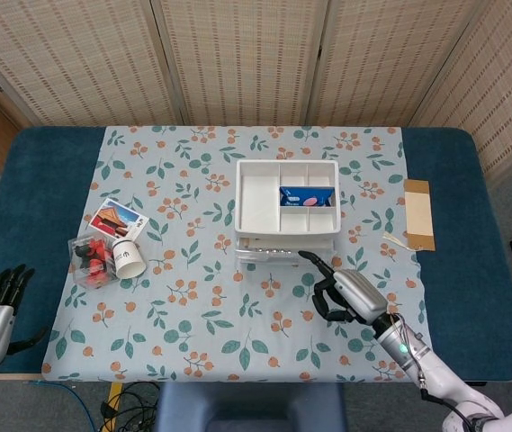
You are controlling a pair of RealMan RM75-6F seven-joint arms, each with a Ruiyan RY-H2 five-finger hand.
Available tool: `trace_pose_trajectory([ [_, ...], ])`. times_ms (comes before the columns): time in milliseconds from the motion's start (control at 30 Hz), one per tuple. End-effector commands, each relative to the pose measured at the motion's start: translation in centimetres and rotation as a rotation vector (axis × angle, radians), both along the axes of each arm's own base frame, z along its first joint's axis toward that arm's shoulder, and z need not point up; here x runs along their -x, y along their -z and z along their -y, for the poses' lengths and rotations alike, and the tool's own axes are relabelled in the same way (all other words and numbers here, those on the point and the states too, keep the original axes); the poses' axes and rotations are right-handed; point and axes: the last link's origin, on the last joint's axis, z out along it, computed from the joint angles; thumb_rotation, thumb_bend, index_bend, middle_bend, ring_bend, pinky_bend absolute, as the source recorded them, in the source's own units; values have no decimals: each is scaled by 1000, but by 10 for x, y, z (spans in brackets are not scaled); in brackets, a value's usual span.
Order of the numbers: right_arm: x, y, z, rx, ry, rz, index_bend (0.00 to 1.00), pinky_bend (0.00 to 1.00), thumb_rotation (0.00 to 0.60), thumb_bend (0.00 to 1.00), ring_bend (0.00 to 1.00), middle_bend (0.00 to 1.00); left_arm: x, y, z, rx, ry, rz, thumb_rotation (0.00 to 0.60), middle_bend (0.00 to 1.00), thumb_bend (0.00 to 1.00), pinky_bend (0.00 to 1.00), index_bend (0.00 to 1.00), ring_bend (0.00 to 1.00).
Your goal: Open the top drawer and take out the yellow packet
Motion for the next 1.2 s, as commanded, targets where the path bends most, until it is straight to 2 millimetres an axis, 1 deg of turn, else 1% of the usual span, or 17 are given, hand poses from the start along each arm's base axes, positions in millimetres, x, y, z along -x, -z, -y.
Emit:
trace_pose_trajectory([
  [33, 1, -2, 8, -3, 12, -35, 0, 879, 600, 597, 929, 754, 0, 0, 0, 0, 0, -2, 600, 62, 187, 74, 69, 29],
  [333, 2, 6, 25, -15, 38, -82, 0, 879, 600, 597, 929, 754, 0, -2, 2, 0, -3, -3, 600, 62, 187, 74, 70, 29],
  [467, 3, 9, 29, -28, 50, -90, 1, 879, 600, 598, 929, 754, -1, -3, 1, -2, 0, -4, 600, 62, 187, 74, 69, 29],
  [567, 4, 11, 30, -35, 53, -101, 32, 879, 600, 598, 929, 754, -1, -3, 1, -2, 1, -2, 600, 62, 187, 74, 69, 29],
  [700, 3, 12, 30, -36, 53, -102, 128, 879, 600, 598, 929, 758, -3, -2, 0, 7, 6, -7, 600, 62, 187, 74, 69, 29],
  [800, 3, 12, 28, -39, 51, -99, 174, 879, 600, 598, 933, 761, -4, -2, 0, 9, 10, -9, 600, 62, 187, 74, 69, 29],
  [967, 4, 12, 23, -41, 46, -97, 199, 879, 600, 598, 935, 762, -4, -2, -1, 13, 12, -11, 600, 62, 187, 74, 69, 29],
  [1200, 6, 13, 12, -61, 36, -94, 200, 879, 600, 599, 935, 763, -4, -2, -2, 14, 14, -15, 600, 62, 188, 74, 69, 29],
])
